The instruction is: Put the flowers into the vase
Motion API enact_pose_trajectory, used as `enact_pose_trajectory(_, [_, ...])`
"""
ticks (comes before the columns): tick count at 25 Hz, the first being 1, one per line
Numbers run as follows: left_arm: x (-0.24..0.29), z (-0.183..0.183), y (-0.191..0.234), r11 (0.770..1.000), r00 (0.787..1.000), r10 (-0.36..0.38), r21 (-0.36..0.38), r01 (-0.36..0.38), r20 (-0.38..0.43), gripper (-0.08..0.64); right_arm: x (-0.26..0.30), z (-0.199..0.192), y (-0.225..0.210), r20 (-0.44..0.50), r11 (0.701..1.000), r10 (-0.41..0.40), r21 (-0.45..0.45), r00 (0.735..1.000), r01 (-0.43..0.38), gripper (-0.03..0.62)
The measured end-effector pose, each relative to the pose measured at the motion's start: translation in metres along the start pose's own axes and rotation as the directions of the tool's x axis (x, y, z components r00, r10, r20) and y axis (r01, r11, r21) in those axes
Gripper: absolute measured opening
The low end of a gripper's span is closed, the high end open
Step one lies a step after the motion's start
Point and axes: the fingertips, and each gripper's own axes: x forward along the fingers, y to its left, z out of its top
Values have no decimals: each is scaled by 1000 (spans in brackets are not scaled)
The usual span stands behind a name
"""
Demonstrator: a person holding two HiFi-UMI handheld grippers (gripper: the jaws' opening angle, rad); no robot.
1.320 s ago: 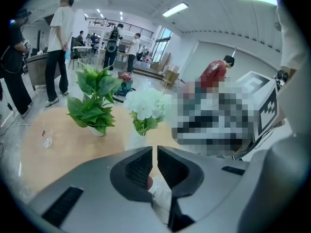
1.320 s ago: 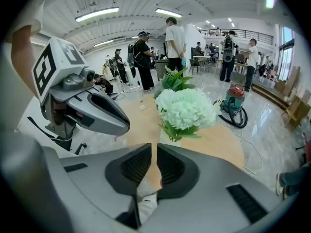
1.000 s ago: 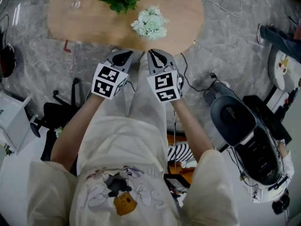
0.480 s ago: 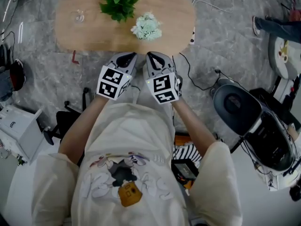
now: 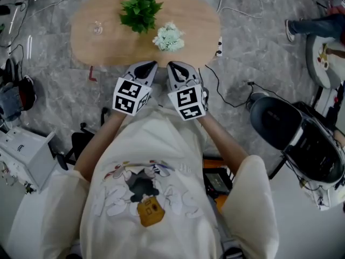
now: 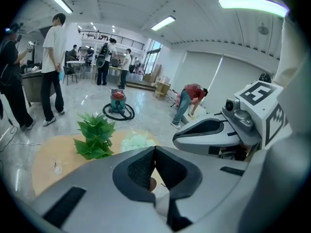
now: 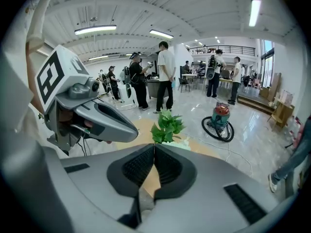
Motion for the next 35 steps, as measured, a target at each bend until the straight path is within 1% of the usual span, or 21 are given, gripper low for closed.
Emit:
enact_pose_trajectory(3, [-9, 16, 10, 999, 999, 26, -23, -26, 23, 9, -4, 17, -1, 34, 1000, -20, 10, 999, 19, 6])
enact_pose_trajectory(6, [-20, 30, 20, 998, 998, 49, -39, -47, 46, 9, -6, 38, 1, 72, 999, -4, 41, 997, 1, 8])
enact_pose_trajectory(9, [-32, 48, 32, 996, 994, 81, -51, -78, 77, 9, -6, 64, -2, 115, 999, 1, 50, 993, -7, 6])
enact_pose_trajectory(13, [-48, 65, 50, 985, 982, 144, -116, -130, 123, 9, -5, 88, -3, 161, 996, 9, 82, 987, -22, 6])
enact_pose_trajectory(17, [-64, 83, 63, 973, 964, 191, -167, -160, 186, 9, 0, 114, -2, 204, 998, 16, 62, 979, -29, 6])
enact_pose_trajectory(19, [-74, 91, 64, 973, 954, 199, -166, -163, 225, 9, 1, 127, 1, 228, 998, 15, 52, 974, -28, 6])
enact_pose_trajectory(20, [-79, 96, 62, 976, 950, 190, -152, -156, 249, 9, 2, 133, 1, 240, 998, 6, 55, 971, -20, 6])
enact_pose_trajectory(22, [-85, 104, 57, 984, 940, 172, -103, -147, 293, 9, 3, 140, -1, 261, 997, -21, 76, 965, 1, 8])
enact_pose_trajectory(24, [-90, 109, 55, 984, 929, 179, -59, -169, 323, 11, 2, 144, 1, 284, 996, -30, 84, 958, 6, 8])
enact_pose_trajectory(25, [-93, 111, 55, 982, 923, 188, -51, -181, 335, 11, 0, 146, 3, 298, 997, -28, 80, 954, 4, 8])
enact_pose_trajectory(28, [-102, 115, 60, 973, 902, 231, -76, -218, 364, 11, -9, 155, 3, 330, 997, -45, 70, 943, 23, 8])
enact_pose_trajectory(31, [-112, 121, 66, 962, 880, 273, -117, -247, 389, 9, -18, 163, -5, 334, 990, -87, 138, 939, 43, 8])
enact_pose_trajectory(33, [-115, 124, 65, 959, 872, 284, -128, -253, 398, 9, -27, 168, -6, 347, 985, -110, 167, 931, 54, 6])
enact_pose_trajectory(35, [-115, 127, 61, 960, 870, 279, -131, -247, 407, 9, -35, 170, -7, 360, 986, -127, 151, 924, 77, 6])
